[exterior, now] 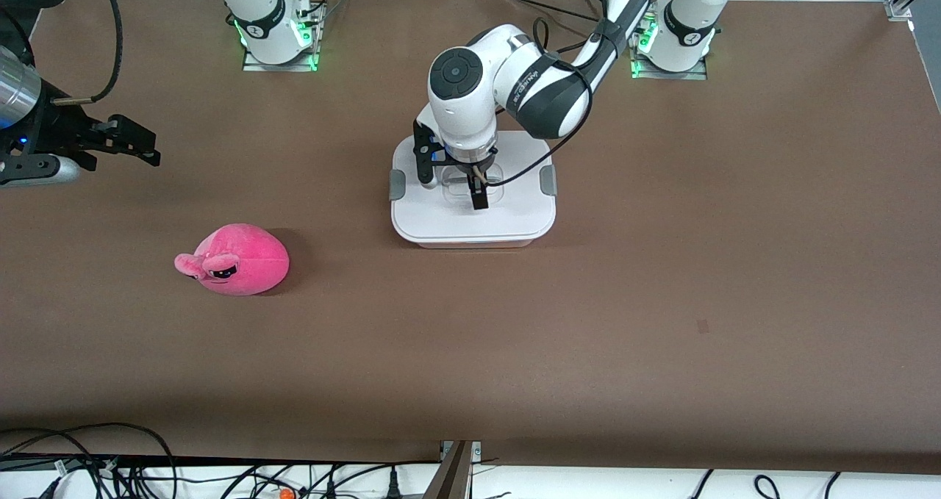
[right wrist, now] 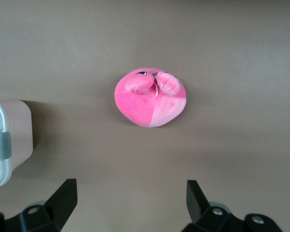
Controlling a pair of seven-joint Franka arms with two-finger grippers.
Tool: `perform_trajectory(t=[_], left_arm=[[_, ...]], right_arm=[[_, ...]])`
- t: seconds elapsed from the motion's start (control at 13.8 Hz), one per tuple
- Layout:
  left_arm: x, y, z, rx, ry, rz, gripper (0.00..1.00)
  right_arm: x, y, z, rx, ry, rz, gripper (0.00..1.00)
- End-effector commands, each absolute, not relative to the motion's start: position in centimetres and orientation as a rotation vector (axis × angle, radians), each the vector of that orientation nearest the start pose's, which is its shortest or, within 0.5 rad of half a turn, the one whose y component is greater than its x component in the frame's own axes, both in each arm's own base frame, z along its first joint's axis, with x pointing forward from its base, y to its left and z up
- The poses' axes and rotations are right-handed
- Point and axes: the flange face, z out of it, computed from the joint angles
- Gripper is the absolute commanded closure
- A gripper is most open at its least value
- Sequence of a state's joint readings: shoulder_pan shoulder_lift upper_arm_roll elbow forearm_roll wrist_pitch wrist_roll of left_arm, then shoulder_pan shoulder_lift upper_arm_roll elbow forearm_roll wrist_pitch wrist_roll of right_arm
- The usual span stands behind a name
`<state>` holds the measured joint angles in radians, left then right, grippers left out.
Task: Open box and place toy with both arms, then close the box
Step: 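Lower the left gripper and grasp the lid handle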
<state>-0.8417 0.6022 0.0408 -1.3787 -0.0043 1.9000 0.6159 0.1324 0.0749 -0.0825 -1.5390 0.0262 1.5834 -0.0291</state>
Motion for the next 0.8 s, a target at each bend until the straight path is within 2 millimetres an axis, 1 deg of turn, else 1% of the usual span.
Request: perform_trajectory(t=[0.0,0.07,0.15,0.22,0.29,0.58,0.65,0.73], left_arm=[[48.7,-51.5,36.1,-2.322,2.056,0.106,0.49],[48.4,-51.7,36.3,-2.347,2.029,0.113,0.84],[48.0,-52.0,36.1,-2.360,2.011,0.117,0.84],[47.9,-52.2,36.1,-2.356,2.015,0.112,0.95],[47.9,-52.2,36.2,-2.357,2.013,0.109,1.00],[48.0,-52.3,37.4,-2.377,1.997,0.083,1.00],[48.0,-52.3,38.5,-2.378,2.001,0.060,1.00],[48.0,-52.1,39.0,-2.383,1.999,0.063,1.00]], right_arm=[[57.9,2.8,60.4,-3.133,-0.125,0.021,0.00],[58.0,2.6,60.3,-3.132,-0.118,0.024,0.00],[58.1,2.1,60.0,-3.134,-0.106,0.033,0.00],[58.1,1.9,59.9,-3.137,-0.099,0.038,0.00],[58.1,1.9,59.9,-3.142,-0.099,0.038,0.00],[58.1,1.8,59.8,-3.139,-0.103,0.048,0.00],[58.2,1.9,59.7,-3.142,-0.109,0.050,0.00],[58.6,2.0,58.6,-3.142,-0.116,0.081,0.00]])
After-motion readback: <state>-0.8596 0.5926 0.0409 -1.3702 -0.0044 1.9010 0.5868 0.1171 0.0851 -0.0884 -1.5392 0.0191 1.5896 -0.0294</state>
